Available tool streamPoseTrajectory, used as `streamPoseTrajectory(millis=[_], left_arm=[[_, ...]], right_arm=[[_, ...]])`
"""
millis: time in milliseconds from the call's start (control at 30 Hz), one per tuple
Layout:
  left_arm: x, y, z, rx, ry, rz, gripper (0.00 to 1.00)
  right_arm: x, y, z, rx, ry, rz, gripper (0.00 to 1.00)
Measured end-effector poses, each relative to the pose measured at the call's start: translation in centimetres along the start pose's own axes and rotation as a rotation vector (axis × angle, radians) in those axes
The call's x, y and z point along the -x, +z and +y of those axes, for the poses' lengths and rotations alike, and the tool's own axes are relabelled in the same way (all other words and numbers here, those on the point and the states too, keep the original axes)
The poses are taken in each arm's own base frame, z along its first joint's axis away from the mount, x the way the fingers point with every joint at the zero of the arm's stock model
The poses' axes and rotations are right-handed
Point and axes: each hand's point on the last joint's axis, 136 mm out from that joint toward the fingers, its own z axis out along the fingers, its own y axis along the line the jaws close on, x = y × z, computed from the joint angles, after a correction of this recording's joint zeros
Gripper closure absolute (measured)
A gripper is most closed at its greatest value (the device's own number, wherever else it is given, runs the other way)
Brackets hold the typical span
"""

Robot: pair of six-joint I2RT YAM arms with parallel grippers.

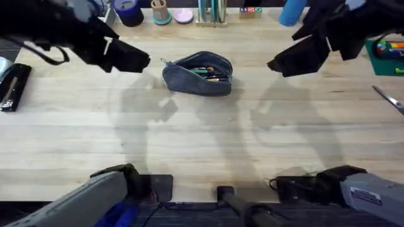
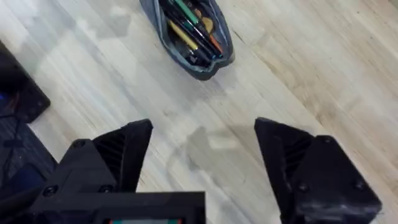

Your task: Unzip the bag, pick up the pens from the table one at a time and place them inside, then zip the bag closed.

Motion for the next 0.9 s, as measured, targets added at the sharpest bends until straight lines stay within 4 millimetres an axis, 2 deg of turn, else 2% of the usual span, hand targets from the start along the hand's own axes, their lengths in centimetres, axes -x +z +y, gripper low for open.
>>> streamPoseTrajectory(millis=[467,733,900], left_arm=[[-1.3,-1.1,2.9,-0.077,0.036,-0.314,0.008],[-3.5,1.7,6.0,-0.188,-0.018,-0.424,0.009],[-4.6,3.1,6.0,-0.237,0.017,-0.449,0.011]], right_arm=[[0.0,0.0,0.0,0.0,0.0,0.0,0.003],[0.0,0.0,0.0,0.0,0.0,0.0,0.003],[0.0,0.0,0.0,0.0,0.0,0.0,0.003]])
